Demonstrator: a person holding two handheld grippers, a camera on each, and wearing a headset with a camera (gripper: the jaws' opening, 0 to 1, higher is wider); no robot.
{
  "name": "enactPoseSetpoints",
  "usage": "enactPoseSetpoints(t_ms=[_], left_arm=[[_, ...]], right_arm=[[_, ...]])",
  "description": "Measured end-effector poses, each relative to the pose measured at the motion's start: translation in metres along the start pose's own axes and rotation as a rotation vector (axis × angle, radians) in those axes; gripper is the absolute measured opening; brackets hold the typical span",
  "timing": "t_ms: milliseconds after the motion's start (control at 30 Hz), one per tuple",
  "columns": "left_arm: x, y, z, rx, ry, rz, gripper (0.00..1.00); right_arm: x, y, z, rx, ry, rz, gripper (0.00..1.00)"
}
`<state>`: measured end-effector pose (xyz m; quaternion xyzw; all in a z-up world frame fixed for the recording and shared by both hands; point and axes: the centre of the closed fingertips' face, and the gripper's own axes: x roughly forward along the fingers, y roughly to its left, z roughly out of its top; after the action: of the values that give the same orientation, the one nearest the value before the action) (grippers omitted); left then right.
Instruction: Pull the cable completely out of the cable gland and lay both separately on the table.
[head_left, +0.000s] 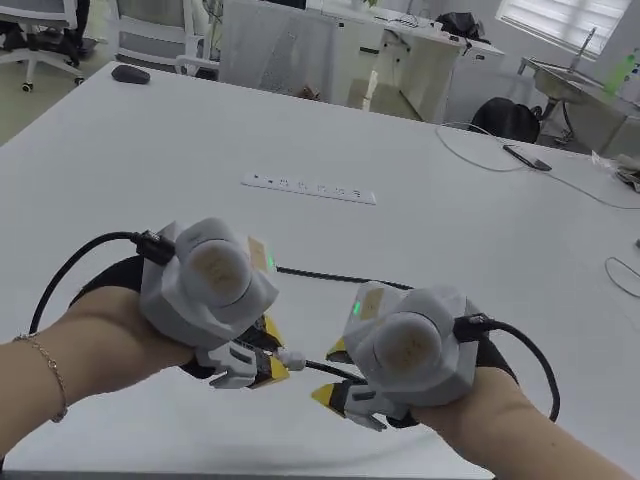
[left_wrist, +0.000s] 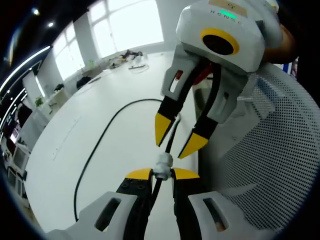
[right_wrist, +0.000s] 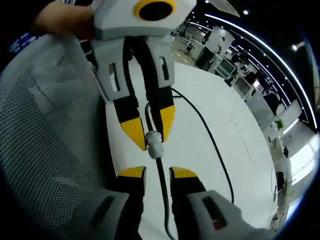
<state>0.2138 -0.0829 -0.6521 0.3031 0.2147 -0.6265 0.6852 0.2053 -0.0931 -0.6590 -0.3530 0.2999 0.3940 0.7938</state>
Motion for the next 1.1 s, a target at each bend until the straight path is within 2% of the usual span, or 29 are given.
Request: enactPoseSetpoints(t_ms=[33,67,100,200,300,333,400,467,533,600,633,700,733,800,900,933,967,1067,1100], left_arm=[[0.0,-0.001,0.0,0.002,0.0,-0.005,0.16],[0.001,-0.002,0.0,0.003,-0.001,-0.006,0.16],[0.001,-0.003,-0.001,0.006,0.006,-0.013,0.16],[0.002,-0.003,-0.001,0.018,0.009,-0.012,0.16],[0.0,0.004,-0.005,0.007,0.019,0.011,0.16],[-0.001,0.005,-0.006,-0.006,0.017,0.015,0.16],[-0.003,0.006,-0.006,-0.009,0.015,0.021,0.16],[-0.004,0.007,-0.005,-0.013,0.011,0.026,0.16],[-0.004,0.006,-0.003,-0.015,0.006,0.026,0.16],[-0.003,0.004,-0.002,-0.015,0.005,0.019,0.16],[-0.002,0.002,-0.002,-0.011,0.005,0.016,0.16],[0.0,0.0,-0.001,0.002,0.005,0.009,0.16],[0.0,-0.002,-0.001,0.008,0.007,0.004,0.16],[0.001,-0.004,-0.001,0.017,0.004,-0.006,0.16],[0.002,-0.006,0.001,0.026,-0.002,-0.016,0.16],[0.002,-0.006,0.002,0.027,-0.005,-0.018,0.16],[0.002,-0.007,0.002,0.026,0.0,-0.022,0.16],[0.002,-0.006,0.0,0.023,0.009,-0.017,0.16],[0.002,-0.004,0.0,0.024,0.009,-0.011,0.16]], right_arm=[[0.0,0.001,0.001,-0.007,-0.006,0.004,0.16],[-0.001,0.002,0.003,-0.028,-0.019,0.012,0.09],[0.0,-0.001,0.002,-0.035,-0.011,-0.009,0.05],[0.003,0.0,-0.002,0.006,-0.002,0.01,0.05],[0.002,-0.007,-0.021,-0.024,0.103,-0.036,0.04],[0.002,-0.009,-0.027,-0.009,0.125,-0.045,0.04],[-0.001,-0.015,-0.047,0.029,0.219,-0.073,0.04],[-0.005,-0.021,-0.065,0.016,0.307,-0.104,0.04],[-0.008,-0.024,-0.075,0.034,0.353,-0.119,0.05],[-0.007,-0.022,-0.073,0.048,0.332,-0.1,0.07],[-0.001,-0.015,-0.058,0.064,0.244,-0.069,0.15],[0.002,-0.01,-0.032,0.087,0.13,-0.052,0.28],[0.002,-0.009,-0.023,0.061,0.098,-0.046,0.3],[0.003,-0.005,-0.013,-0.008,0.067,-0.029,0.26],[0.004,0.004,-0.004,-0.058,0.032,0.003,0.19],[0.003,0.006,-0.002,-0.066,0.018,0.014,0.11],[0.003,0.002,-0.006,-0.067,0.037,-0.006,0.04],[0.004,0.001,-0.014,-0.03,0.061,0.002,0.04],[0.003,-0.005,-0.023,-0.021,0.109,-0.024,0.04]])
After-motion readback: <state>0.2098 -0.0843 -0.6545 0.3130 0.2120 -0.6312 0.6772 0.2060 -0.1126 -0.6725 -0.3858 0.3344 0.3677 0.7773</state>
